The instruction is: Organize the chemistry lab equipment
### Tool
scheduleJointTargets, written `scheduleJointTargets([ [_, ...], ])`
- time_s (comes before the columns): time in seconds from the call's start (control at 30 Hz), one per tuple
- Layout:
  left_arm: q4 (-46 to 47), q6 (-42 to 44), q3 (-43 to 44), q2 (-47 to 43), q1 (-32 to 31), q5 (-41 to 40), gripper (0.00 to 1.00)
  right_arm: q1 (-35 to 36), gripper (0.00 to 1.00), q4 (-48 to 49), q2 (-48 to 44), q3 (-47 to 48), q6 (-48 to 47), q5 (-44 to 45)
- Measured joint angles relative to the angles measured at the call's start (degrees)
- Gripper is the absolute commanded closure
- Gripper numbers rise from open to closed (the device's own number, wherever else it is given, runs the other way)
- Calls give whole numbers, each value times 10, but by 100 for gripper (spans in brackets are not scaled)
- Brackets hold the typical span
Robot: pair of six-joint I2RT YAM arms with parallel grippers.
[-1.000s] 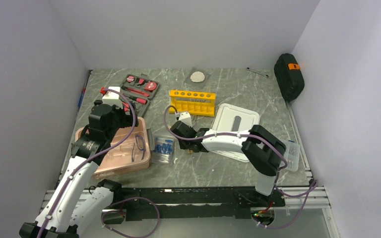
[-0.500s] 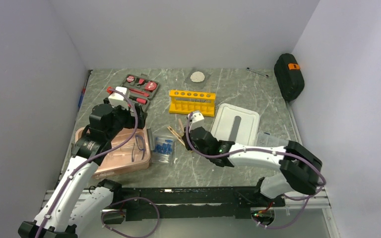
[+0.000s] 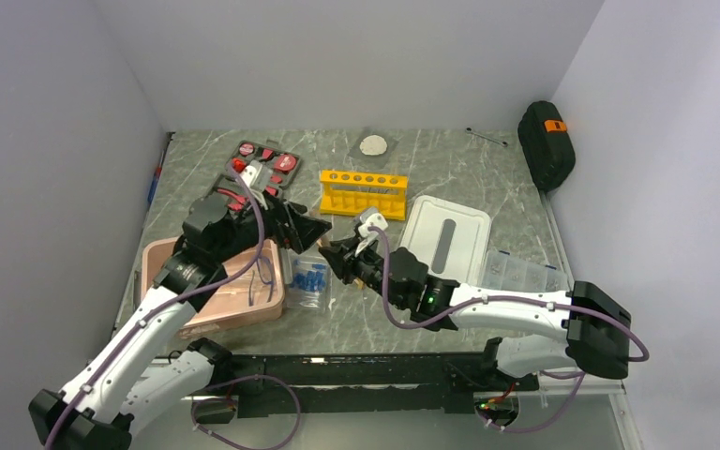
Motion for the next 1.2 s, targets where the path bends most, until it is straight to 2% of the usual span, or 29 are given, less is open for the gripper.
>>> scheduleJointTargets([
  [0.13, 8, -41, 0, 28, -5, 7, 23, 16, 100, 22, 0, -6, -16, -2],
  [0.2, 10, -57, -3, 37, -7, 7, 29, 21, 100, 27, 0, -9, -22, -2],
  [0.33, 13, -82, -9, 43, -16, 5, 49, 26, 100, 35, -2, -14, -32, -1],
  [0.5, 16, -94, -9, 43, -31, -8, 59, 28, 100, 35, -2, -16, -38, 4],
  [0.57, 12, -94, -9, 43, -37, -16, 67, 29, 100, 35, -2, -16, -38, 7],
  [0.73, 5, -102, -9, 44, -42, -28, 99, 30, 100, 34, -2, -16, -38, 15],
  [0.8, 4, -103, -9, 45, -45, -34, 100, 30, 99, 30, -2, -16, -38, 18],
  [0.87, 3, -104, -9, 45, -45, -34, 100, 30, 86, 30, -2, -16, -38, 21],
  [0.9, 4, -104, -9, 45, -46, -35, 100, 30, 74, 30, -2, -16, -38, 22],
  [1.0, 2, -102, -9, 45, -46, -36, 100, 31, 22, 34, -4, -20, -35, 24],
  [1.03, -3, -99, -8, 45, -46, -39, 100, 31, 10, 35, -8, -24, -33, 28],
  [1.07, -10, -98, -8, 45, -46, -44, 100, 31, 3, 35, -11, -26, -28, 32],
  [1.1, -18, -96, -7, 45, -46, -50, 100, 31, 1, 36, -15, -29, -31, 37],
  [1.2, -51, -85, 3, 45, -45, -77, 100, 31, 0, 36, -22, -32, -29, 51],
])
